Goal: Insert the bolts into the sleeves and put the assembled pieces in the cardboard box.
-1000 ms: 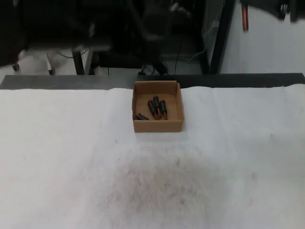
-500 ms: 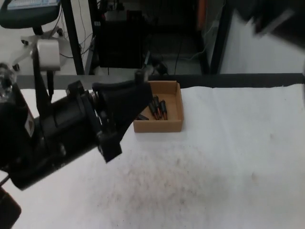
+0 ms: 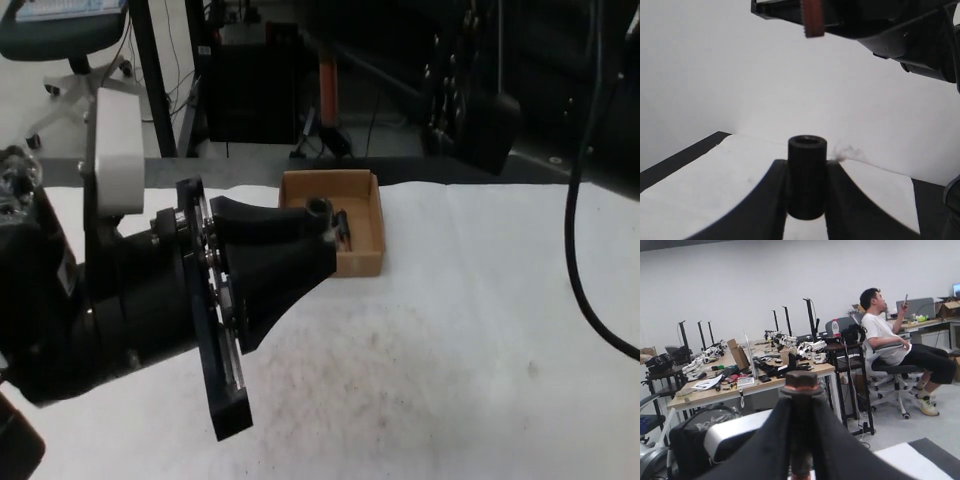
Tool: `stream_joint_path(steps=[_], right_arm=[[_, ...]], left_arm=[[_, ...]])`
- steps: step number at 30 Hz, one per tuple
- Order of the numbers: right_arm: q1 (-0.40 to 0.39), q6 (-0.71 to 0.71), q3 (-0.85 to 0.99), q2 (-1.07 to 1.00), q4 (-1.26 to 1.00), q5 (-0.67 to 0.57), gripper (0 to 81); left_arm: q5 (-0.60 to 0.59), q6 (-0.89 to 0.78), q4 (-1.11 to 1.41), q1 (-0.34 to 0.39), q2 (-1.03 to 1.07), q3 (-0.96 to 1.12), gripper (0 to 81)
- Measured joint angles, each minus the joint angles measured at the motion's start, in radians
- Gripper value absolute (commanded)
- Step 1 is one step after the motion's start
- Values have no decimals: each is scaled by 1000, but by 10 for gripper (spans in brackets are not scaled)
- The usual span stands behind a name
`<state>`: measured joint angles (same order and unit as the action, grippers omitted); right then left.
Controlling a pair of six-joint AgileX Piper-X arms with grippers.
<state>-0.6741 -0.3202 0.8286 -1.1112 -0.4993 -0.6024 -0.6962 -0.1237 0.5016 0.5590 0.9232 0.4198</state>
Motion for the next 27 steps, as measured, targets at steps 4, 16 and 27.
stream_joint_path(steps=[4,16,27], right_arm=[[0,56,0,0,-16,1,8],[0,207,0,0,45,72,8],[-13,215,0,0,83,80,8]], left_arm=[[27,-13,9,0,0,0,3],[72,-75,127,0,0,-2,3],[72,-84,127,0,0,-2,3]])
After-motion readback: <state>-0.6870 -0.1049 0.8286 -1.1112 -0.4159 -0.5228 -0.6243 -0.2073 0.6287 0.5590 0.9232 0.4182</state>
